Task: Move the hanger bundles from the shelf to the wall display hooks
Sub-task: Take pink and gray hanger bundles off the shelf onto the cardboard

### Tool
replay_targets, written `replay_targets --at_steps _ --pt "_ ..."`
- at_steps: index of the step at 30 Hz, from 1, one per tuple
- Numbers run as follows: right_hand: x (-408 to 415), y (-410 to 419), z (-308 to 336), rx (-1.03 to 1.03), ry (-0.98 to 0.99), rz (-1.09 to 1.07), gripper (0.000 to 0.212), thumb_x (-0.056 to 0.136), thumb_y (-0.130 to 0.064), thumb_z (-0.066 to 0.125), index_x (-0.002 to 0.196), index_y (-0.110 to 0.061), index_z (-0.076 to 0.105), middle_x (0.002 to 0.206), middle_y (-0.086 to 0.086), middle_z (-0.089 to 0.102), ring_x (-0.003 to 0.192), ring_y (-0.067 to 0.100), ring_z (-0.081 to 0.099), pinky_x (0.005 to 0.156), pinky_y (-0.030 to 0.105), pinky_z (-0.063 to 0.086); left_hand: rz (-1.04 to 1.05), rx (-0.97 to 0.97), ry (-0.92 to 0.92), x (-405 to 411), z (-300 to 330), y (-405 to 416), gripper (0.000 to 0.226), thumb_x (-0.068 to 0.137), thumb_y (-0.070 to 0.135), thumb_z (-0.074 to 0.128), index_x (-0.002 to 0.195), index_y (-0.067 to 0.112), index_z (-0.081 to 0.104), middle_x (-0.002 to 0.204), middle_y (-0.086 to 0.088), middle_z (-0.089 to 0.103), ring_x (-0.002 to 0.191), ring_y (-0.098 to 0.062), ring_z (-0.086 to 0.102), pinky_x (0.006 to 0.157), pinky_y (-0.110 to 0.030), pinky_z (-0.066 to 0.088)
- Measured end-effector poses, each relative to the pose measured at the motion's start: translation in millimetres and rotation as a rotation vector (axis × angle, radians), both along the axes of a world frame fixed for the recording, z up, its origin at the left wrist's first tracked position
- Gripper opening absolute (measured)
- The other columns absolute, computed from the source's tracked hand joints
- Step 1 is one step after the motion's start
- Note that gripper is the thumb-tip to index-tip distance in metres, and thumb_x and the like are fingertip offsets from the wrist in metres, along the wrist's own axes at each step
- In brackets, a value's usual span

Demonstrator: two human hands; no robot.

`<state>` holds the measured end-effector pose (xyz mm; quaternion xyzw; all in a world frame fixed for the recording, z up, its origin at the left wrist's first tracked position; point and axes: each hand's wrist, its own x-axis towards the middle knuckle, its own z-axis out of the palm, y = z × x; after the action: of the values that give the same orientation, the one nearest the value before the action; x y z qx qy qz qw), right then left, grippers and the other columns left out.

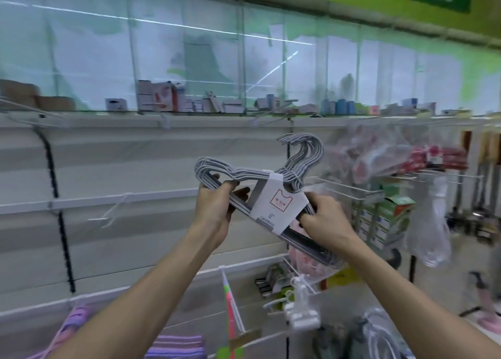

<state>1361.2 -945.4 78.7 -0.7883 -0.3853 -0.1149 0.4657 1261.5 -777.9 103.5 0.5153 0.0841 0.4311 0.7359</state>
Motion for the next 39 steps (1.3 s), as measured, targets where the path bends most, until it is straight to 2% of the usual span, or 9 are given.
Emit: replay_targets --at_steps 5,10,15,18,21,28,30,35,39 --pt "-27.4 67.2 9.6 0.008 -0.019 0.116 0.034 0.085 -0.004 0.058 0.111 -0.021 0.070 0.080 -0.010 0.064 0.069 0.005 0.057 0.059 0.017 0.040 0.108 -0.028 -0.024 -44.8 7.6 59.1 0.037 0.092 -0.004 0.057 0.129 -0.006 0.051 0.101 -0.012 0.067 0.078 -0.028 0.072 0.080 -0.041 0.059" --pt "-57.5 131.2 14.9 0.005 -0.037 0.191 0.035 0.086 -0.007 0.057 0.111 -0.027 0.070 0.088 -0.006 0.069 0.079 0.018 0.060 0.063 0.026 0.044 0.189 -0.043 -0.036 -84.7 12.7 114.5 0.037 0.093 -0.004 0.056 0.129 -0.006 0.050 0.101 -0.013 0.066 0.077 -0.029 0.073 0.068 -0.035 0.059" --pt "-83.2 190.5 25.5 0.015 -0.085 0.236 0.034 0.086 -0.005 0.057 0.113 -0.019 0.071 0.107 0.002 0.074 0.094 0.024 0.065 0.075 0.032 0.050 0.265 -0.049 -0.060 -118.2 19.4 163.5 0.031 0.093 -0.003 0.056 0.124 -0.006 0.056 0.101 -0.014 0.067 0.075 -0.027 0.073 0.080 -0.041 0.059" --pt "-97.9 225.9 27.0 0.029 -0.108 0.265 0.031 0.084 -0.005 0.058 0.111 -0.016 0.070 0.108 0.003 0.074 0.096 0.027 0.065 0.080 0.037 0.053 0.298 -0.044 -0.089 -138.4 21.4 191.1 0.016 0.094 -0.003 0.056 0.106 0.002 0.064 0.095 -0.012 0.070 0.073 -0.025 0.072 0.083 -0.041 0.058" --pt "-112.4 263.8 27.1 0.048 -0.107 0.319 0.031 0.085 -0.006 0.057 0.111 -0.017 0.070 0.106 0.001 0.074 0.091 0.022 0.065 0.075 0.032 0.051 0.341 -0.049 -0.103 -158.2 23.5 223.6 0.013 0.094 -0.002 0.057 0.095 0.007 0.065 0.089 -0.010 0.071 0.073 -0.025 0.071 0.081 -0.039 0.058" --pt "-131.8 353.4 44.0 0.012 -0.153 0.377 0.030 0.085 -0.011 0.055 0.110 -0.019 0.070 0.095 0.001 0.073 0.080 0.020 0.062 0.061 0.026 0.042 0.395 -0.089 -0.129 -194.0 26.4 302.7 0.012 0.094 -0.001 0.056 0.099 0.005 0.065 0.093 -0.011 0.069 0.084 -0.031 0.069 0.085 -0.043 0.056" --pt "-137.0 376.0 52.0 -0.012 -0.171 0.384 0.032 0.085 -0.011 0.056 0.112 -0.021 0.069 0.096 0.001 0.072 0.082 0.019 0.060 0.062 0.025 0.039 0.417 -0.116 -0.125 -203.9 28.0 327.9 0.014 0.093 -0.003 0.056 0.104 0.004 0.063 0.094 -0.013 0.067 0.088 -0.029 0.068 0.083 -0.042 0.056" --pt "-142.8 431.3 73.1 -0.104 -0.250 0.373 0.024 0.084 -0.013 0.054 0.101 -0.018 0.070 0.087 0.004 0.072 0.076 0.025 0.059 0.056 0.024 0.042 0.437 -0.138 -0.081 -222.2 31.5 385.2 0.013 0.091 -0.005 0.057 0.090 0.006 0.063 0.088 -0.013 0.065 0.090 -0.030 0.069 0.074 -0.042 0.057" --pt "-143.8 470.0 91.1 -0.139 -0.263 0.371 0.028 0.086 -0.013 0.056 0.109 -0.017 0.071 0.088 0.006 0.072 0.078 0.026 0.065 0.066 0.037 0.053 0.393 -0.159 -0.049 -226.6 39.7 419.3 0.009 0.093 -0.001 0.056 0.086 0.003 0.060 0.083 -0.015 0.061 0.098 -0.039 0.066 0.075 -0.054 0.057"
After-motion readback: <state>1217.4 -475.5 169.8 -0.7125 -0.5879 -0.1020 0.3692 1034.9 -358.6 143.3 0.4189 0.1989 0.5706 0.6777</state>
